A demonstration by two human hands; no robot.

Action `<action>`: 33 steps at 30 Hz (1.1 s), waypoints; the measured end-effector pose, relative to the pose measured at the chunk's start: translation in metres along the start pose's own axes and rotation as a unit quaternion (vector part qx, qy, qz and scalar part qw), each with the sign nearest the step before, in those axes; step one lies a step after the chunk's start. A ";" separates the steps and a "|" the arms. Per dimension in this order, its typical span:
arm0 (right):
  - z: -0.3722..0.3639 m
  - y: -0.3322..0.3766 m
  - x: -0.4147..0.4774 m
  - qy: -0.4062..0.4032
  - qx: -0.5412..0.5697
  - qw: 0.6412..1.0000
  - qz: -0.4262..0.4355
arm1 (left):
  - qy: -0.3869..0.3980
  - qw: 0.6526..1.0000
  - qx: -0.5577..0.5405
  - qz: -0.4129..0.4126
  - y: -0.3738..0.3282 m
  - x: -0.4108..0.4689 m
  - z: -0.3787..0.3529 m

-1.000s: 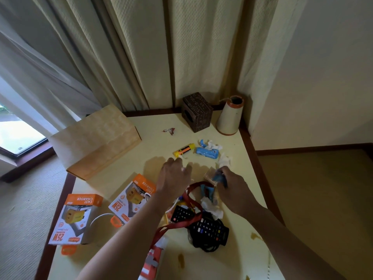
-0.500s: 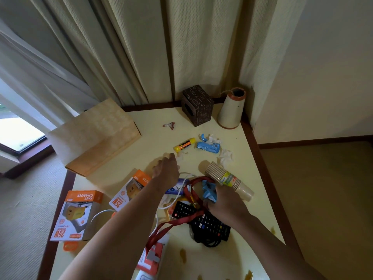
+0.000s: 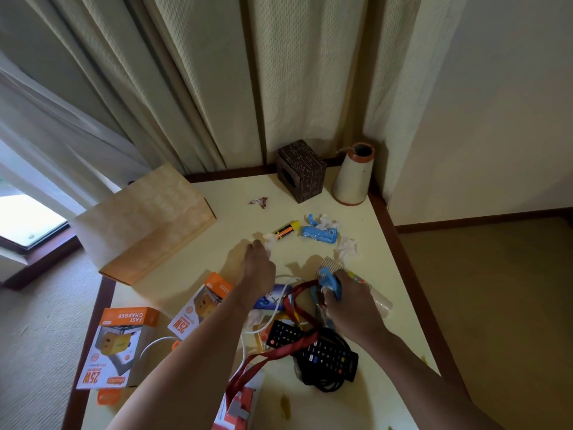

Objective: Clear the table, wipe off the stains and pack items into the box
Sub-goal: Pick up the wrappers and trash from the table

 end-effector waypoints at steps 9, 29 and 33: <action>0.058 -0.021 -0.039 -0.081 0.345 0.925 -0.136 | -0.032 0.951 -0.293 -0.090 -0.073 -0.063 0.042; 0.152 -0.393 -0.335 -0.146 0.518 0.769 -0.344 | 0.307 0.858 -0.412 0.007 -0.264 -0.452 -0.328; 0.125 -0.471 -0.344 -0.123 0.468 0.791 -0.374 | 0.297 0.862 -0.403 0.081 -0.262 -0.451 -0.435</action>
Point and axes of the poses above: each hand's wrist, its own x-axis towards the middle knuckle, its own z-axis out of the back of the hand, y = z × x, the point moved 5 cm from there along x, towards the middle knuckle, and after that the axes turned 1 degree about -x, right-handed, at the moved point
